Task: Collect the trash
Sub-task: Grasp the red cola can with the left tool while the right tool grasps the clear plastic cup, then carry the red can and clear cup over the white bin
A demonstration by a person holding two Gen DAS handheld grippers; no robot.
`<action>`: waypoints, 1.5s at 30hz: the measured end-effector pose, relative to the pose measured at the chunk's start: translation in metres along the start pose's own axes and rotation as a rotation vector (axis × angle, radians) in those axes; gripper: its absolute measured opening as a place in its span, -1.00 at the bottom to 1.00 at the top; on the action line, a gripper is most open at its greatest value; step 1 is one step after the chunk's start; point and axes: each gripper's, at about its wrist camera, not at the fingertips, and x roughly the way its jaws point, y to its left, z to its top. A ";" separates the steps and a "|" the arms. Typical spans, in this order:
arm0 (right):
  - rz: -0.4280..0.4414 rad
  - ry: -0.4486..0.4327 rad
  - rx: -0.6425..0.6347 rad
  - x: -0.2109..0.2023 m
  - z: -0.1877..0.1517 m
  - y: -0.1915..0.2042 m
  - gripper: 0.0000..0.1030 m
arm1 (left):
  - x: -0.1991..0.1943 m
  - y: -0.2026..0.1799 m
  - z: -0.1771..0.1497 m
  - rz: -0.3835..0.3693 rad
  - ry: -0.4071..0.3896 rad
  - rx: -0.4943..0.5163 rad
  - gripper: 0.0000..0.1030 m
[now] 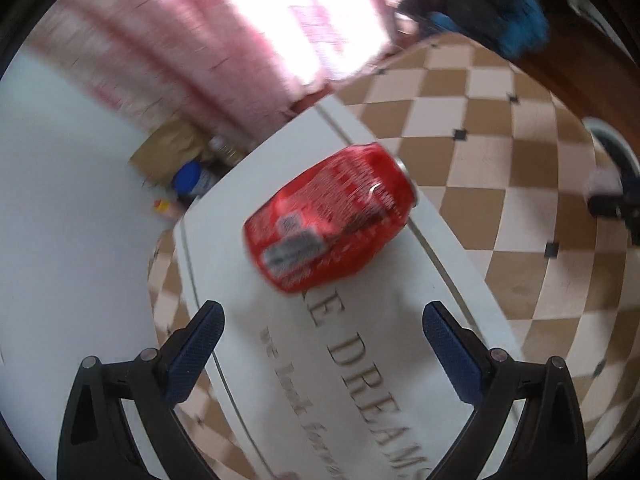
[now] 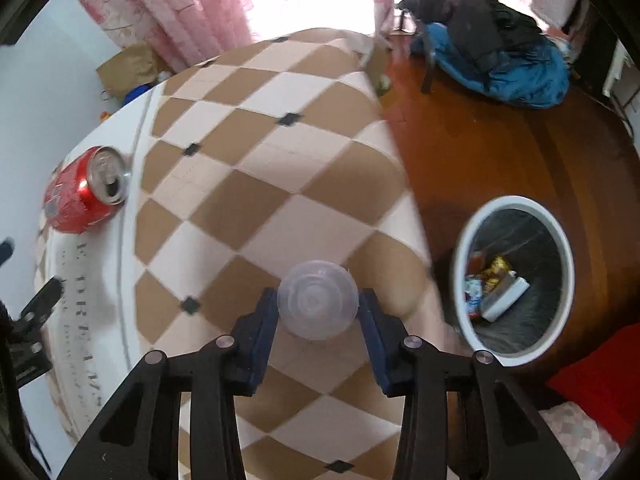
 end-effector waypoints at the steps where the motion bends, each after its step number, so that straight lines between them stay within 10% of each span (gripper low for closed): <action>1: 0.002 0.005 -0.007 0.001 0.003 0.004 -0.16 | 0.004 -0.003 0.004 0.010 0.006 0.070 0.97; 6: 0.004 0.027 -0.012 0.011 0.024 0.021 -0.16 | 0.026 -0.009 0.024 0.015 0.038 0.346 0.97; 16: -0.004 0.049 -0.042 0.019 0.063 0.038 -0.16 | 0.061 -0.007 0.046 -0.145 0.110 0.428 0.94; 22: 0.008 0.048 -0.047 0.020 0.065 0.035 -0.16 | 0.051 -0.001 0.047 -0.216 0.111 0.371 0.28; 45: 0.072 0.004 -0.057 -0.022 0.003 0.019 -0.16 | -0.032 -0.017 0.001 -0.241 -0.088 -0.032 -0.12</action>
